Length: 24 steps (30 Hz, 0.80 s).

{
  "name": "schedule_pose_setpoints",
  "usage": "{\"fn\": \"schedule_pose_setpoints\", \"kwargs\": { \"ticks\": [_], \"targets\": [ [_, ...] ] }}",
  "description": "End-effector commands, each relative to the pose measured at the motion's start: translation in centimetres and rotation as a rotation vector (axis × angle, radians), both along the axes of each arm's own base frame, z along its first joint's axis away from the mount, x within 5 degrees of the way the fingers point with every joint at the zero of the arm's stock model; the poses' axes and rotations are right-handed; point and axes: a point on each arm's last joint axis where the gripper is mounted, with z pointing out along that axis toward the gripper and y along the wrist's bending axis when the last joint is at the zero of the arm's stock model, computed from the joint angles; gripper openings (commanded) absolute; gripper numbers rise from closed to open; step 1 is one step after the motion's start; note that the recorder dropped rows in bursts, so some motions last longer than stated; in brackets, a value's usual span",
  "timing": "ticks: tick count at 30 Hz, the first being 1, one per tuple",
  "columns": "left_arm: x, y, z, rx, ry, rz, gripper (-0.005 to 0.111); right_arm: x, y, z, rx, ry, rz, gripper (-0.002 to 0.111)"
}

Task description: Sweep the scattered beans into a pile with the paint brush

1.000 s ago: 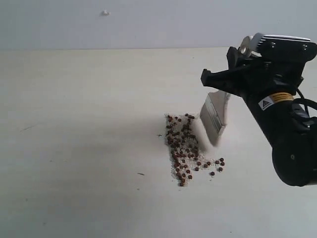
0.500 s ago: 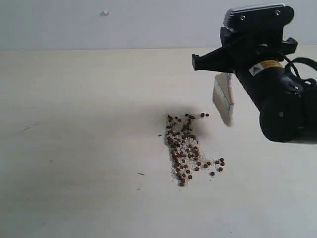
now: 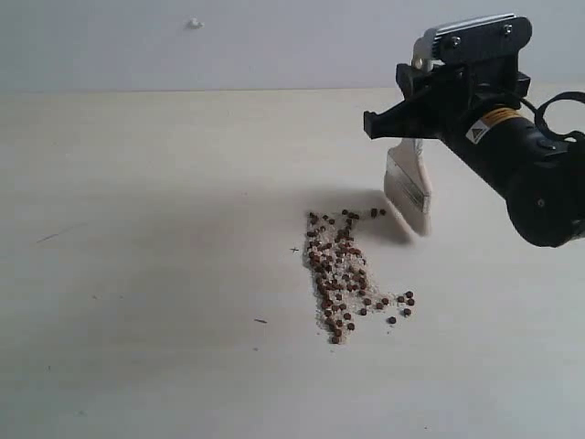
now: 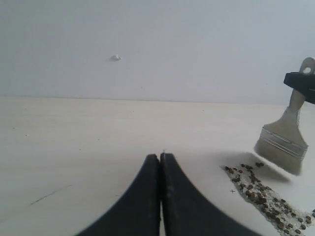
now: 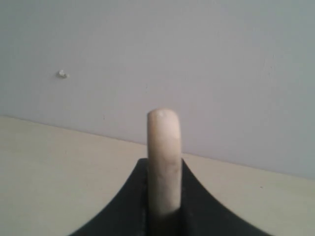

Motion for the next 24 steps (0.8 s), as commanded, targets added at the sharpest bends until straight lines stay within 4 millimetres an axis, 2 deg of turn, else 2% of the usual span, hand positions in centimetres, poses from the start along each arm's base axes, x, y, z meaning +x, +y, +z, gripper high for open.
{"fn": "schedule_pose_setpoints", "kwargs": {
  "ticks": [1, 6, 9, 17, 24],
  "targets": [
    [0.0, -0.1, -0.1, 0.004, 0.003, -0.009, 0.000, 0.3, -0.1, -1.7, 0.021, 0.006, -0.012, 0.000],
    [0.0, -0.1, -0.1, 0.004, 0.003, -0.009, 0.000, 0.2, 0.7, -3.1, 0.034, 0.042, 0.063, 0.000],
    [0.0, -0.1, -0.1, 0.004, 0.003, -0.009, 0.000, -0.2, 1.6, -3.0, 0.059, 0.047, 0.169, 0.000],
    [0.0, -0.1, -0.1, 0.004, 0.003, -0.009, 0.000, -0.7, 2.5, -3.1, 0.090, 0.074, 0.284, 0.000],
    [0.0, -0.1, -0.1, 0.004, 0.003, -0.009, 0.000, -0.7, 2.4, -3.0, 0.100, 0.074, 0.278, 0.000]
  ]
}}
